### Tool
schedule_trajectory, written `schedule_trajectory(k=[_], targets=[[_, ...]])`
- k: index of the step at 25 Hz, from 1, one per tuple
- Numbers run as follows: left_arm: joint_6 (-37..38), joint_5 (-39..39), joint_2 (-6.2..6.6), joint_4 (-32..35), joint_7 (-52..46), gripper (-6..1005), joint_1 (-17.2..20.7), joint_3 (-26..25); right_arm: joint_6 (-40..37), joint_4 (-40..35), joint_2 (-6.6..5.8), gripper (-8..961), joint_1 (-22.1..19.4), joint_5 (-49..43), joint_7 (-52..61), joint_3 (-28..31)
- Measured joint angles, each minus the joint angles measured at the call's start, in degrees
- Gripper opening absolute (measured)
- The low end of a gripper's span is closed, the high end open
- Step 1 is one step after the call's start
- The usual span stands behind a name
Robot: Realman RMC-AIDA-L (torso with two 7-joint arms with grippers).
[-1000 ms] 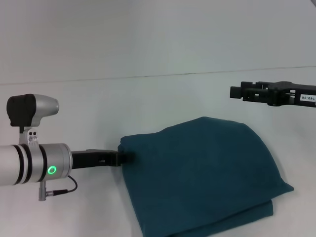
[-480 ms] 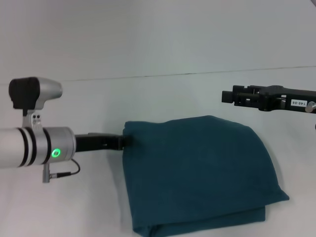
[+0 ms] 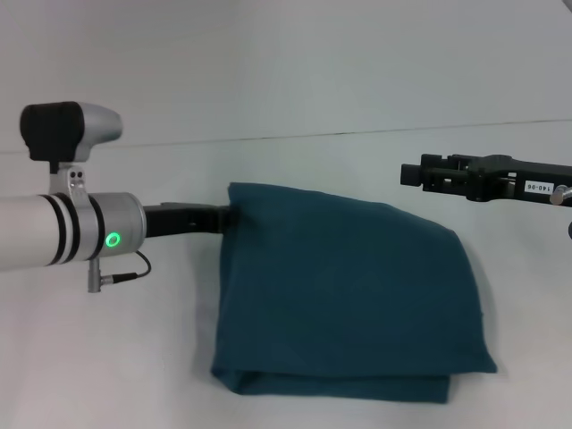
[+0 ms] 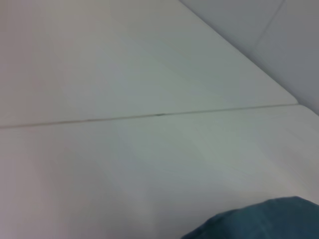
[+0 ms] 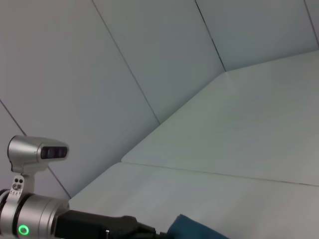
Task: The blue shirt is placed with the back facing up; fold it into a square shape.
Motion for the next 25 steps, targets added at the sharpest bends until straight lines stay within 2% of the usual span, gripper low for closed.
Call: schedule_trajectory(k=[11, 19, 25], targets=[[-1.35, -0.27, 0.96, 0.28, 0.11, 29, 1.3, -3.74, 0.52, 0.25, 0.09, 701, 0.32, 0.0, 0.02, -0.11], [-1.63, -0.36, 0.93, 1.01, -0.01, 39, 3.12, -3.78, 0.77, 0.78, 0.09, 699, 0.57, 0.0, -0.17, -0.37], [-0.88, -0.44, 0.22, 3.72, -0.34, 46, 5.32, -3.76, 0.77, 0.78, 0.09, 698, 0.56, 0.01, -0.2, -0.44]])
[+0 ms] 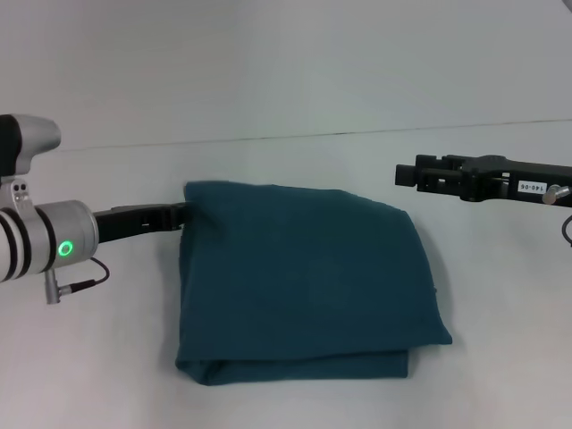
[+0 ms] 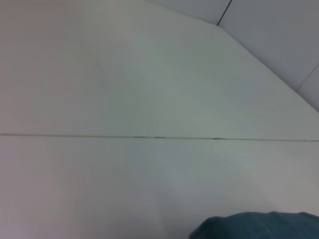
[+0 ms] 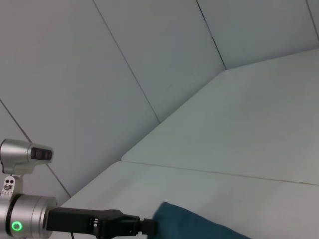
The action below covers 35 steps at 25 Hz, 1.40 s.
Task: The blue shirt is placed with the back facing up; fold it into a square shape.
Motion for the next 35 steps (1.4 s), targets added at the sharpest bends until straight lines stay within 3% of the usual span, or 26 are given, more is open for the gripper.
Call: schedule_trajectory(k=[3, 8, 12, 16, 17, 18, 24, 28, 29, 35], targets=[[1.43, -0.03, -0.04, 1.46, -0.13, 49, 1.38, -0.06, -0.04, 0.0, 0.0, 698, 0.0, 0.0, 0.0, -0.1], [3.5, -0.12, -0.73, 5.29, -0.38, 166, 4.49, -2.17, -0.15, 0.0, 0.0, 699, -0.14, 0.0, 0.01, -0.19], [7.29, -0.28, -1.97, 10.8, 0.26, 259, 8.61, -4.87, -0.42, 0.0, 0.03, 700, -0.19, -0.01, -0.37, -0.33], [17.0, -5.12, -2.73, 14.42, 5.66, 460, 13.43, -6.18, -2.77, 0.06, 0.86, 701, -0.8, 0.07, -4.21, -0.38], [17.0, -5.12, -2.73, 14.42, 5.66, 490, 13.43, -6.18, -4.22, 0.1, 1.23, 701, -1.15, 0.08, -6.21, -0.38], [25.41, -9.49, -2.73, 14.07, 11.17, 520, 15.39, -8.09, -5.86, 0.14, 1.58, 701, -1.52, 0.07, -8.38, -0.38], [41.57, -11.7, -2.68, 11.81, 19.54, 708, 18.08, -14.45, -12.38, 1.15, 3.44, 711, -3.86, 0.0, -16.84, -2.73], [45.35, -11.04, -2.74, 11.25, 25.42, 859, 20.6, -14.8, -13.7, 1.44, 4.03, 865, -5.03, -0.71, -20.44, -6.16], [46.22, -10.8, -2.8, 10.85, 28.25, 858, 21.1, -14.78, -13.6, 1.45, 4.21, 904, -5.2, -1.15, -21.09, -6.56], [48.79, -8.95, -2.87, 7.44, 44.58, 855, 21.11, -14.24, -13.38, 1.27, 5.52, 920, -5.25, -1.91, -26.48, -6.4]])
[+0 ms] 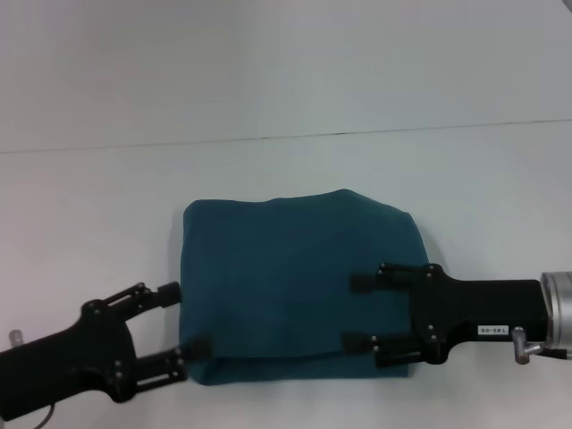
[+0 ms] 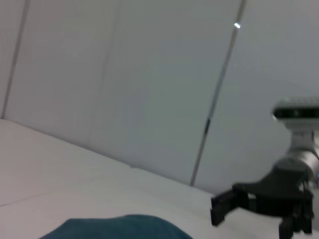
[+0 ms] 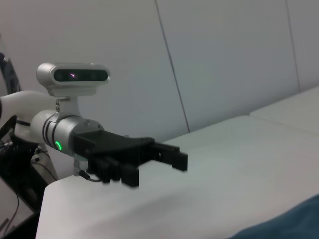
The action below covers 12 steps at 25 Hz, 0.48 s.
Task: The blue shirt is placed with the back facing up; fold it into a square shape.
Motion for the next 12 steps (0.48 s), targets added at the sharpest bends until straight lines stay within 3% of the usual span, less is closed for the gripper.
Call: schedule_trajectory(k=[12], targets=[[-1.51, 5.45, 0.34, 1.13, 2.88, 843, -1.81, 0.63, -0.89, -4.89, -0.13, 915, 1.89, -4.79, 1.63, -1.76]])
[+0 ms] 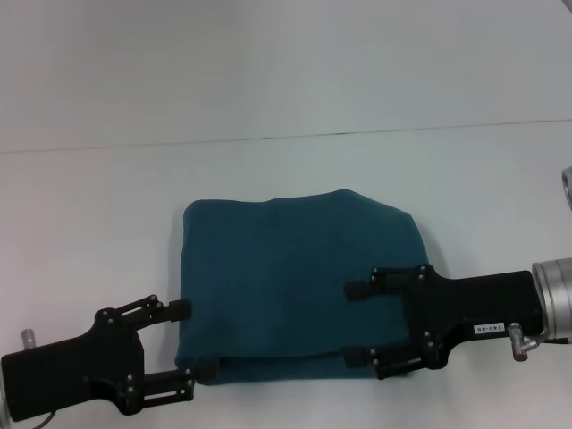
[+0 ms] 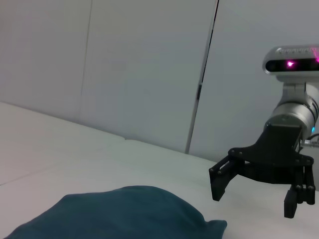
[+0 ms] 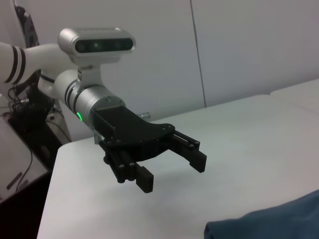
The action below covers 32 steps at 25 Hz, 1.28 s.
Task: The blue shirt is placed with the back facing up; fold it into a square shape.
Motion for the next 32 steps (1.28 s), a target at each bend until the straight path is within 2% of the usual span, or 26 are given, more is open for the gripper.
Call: schedule_trajectory(k=[9, 32], targets=[[-0.04, 0.85, 0.08, 0.3, -0.24, 843, -0.6, -0.09, 0.25, -0.13, -0.73, 914, 1.15, -2.72, 1.35, 0.06], [-0.03, 1.08, 0.15, 0.86, -1.39, 843, -0.64, -0.56, 0.19, -0.16, -1.19, 914, 0.9, -5.3, 4.5, 0.12]])
